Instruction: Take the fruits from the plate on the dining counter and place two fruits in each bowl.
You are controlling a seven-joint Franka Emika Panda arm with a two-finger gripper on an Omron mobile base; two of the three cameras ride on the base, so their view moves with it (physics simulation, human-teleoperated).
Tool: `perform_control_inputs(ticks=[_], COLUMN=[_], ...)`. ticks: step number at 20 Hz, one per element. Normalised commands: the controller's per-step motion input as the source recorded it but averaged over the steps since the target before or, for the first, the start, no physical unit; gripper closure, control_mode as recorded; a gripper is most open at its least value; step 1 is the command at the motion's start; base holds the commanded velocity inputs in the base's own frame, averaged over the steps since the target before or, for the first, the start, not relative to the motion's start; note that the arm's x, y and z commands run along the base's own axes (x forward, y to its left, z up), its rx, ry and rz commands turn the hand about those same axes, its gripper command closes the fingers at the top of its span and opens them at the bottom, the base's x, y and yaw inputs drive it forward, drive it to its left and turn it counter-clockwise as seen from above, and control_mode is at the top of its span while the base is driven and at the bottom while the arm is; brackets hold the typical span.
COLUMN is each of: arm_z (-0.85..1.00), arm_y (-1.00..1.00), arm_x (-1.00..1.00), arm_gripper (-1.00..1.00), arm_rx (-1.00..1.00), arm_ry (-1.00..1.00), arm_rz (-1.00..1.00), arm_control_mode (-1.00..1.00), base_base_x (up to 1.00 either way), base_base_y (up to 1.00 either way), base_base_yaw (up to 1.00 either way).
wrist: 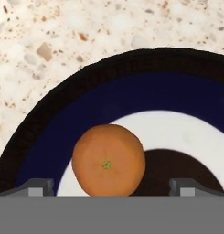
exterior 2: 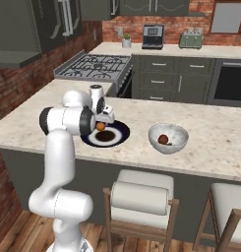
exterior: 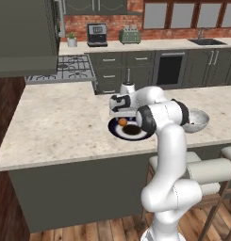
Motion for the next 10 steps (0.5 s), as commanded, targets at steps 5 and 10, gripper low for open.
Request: perform_control_inputs(ticks=[5, 10], arm_z=[-0.13, -0.17], arm_y=[0.0, 0.0], arm_x=[0.22, 0.1], arm_gripper=[-1.0, -1.0], arm_rx=[0.0, 0.0], arm_ry=[0.07, 0.08], arm_rz=[0.0, 0.0], arm_control_mode=[-1.0, -1.0], base_base_x=[0.0, 0.0], base_base_y=[0.0, 0.0], base_base_yaw=[0.0, 0.0])
